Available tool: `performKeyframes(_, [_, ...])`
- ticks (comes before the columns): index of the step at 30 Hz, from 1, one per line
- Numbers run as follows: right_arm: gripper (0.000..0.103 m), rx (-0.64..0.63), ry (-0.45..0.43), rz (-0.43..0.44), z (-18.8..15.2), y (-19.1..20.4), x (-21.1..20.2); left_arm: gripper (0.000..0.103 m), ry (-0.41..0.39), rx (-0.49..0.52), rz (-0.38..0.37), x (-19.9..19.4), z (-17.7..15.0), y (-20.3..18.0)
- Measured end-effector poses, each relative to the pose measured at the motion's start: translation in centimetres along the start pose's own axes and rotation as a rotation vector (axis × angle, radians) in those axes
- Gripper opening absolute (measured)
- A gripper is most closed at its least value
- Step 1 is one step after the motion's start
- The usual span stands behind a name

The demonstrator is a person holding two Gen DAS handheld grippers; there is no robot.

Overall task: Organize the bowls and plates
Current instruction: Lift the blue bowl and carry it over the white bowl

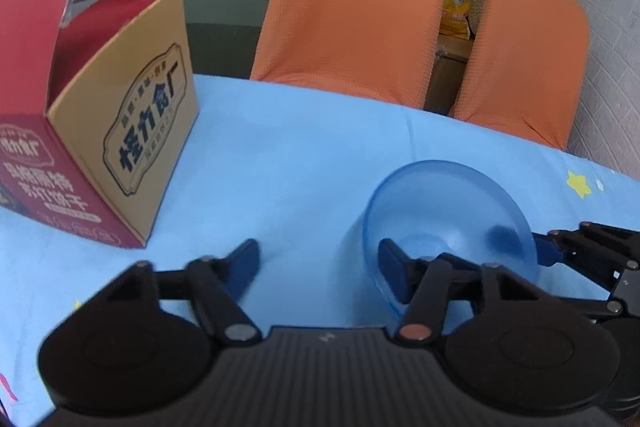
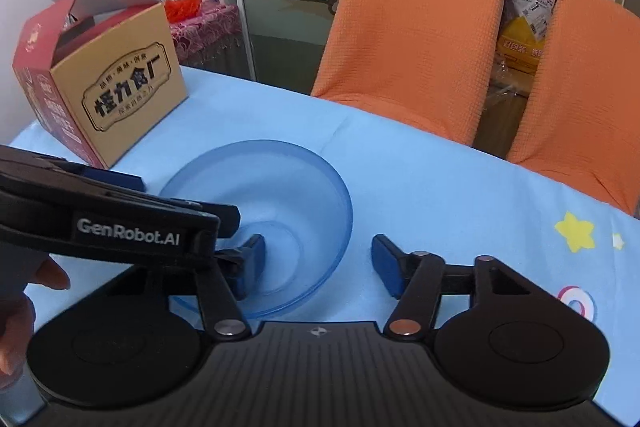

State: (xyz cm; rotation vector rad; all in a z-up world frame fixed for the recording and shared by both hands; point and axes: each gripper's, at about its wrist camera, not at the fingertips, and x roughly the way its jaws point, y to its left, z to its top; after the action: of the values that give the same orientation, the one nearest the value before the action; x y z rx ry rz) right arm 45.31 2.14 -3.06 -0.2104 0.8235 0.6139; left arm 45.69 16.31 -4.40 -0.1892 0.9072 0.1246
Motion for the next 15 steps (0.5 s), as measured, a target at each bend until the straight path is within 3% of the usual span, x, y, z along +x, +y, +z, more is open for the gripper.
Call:
performKeyframes(1, [0.056,-0.004,0.01,0.008,0.0,0.3,-0.1,0.032,0.012,0.01,-0.024,-0.1,0.0,-0.2])
performKeyframes(3, [0.052,-0.015,0.024,0.022,0.0,1.0,-0.4,0.015,0.041,0.019,-0.054,-0.4,-0.2,-0.8])
performKeyframes(6, [0.05,-0.023,0.013,0.024,-0.3,2.1,-2.1,0.014,0.017,0.053,-0.039,-2.1,-0.8,-1.8])
performKeyframes(15, [0.056,0.011,-0.02,0.009,-2.6,3.4,-10.5,0.015,-0.026,0.048,-0.118,-10.5,-3.7,-4.0])
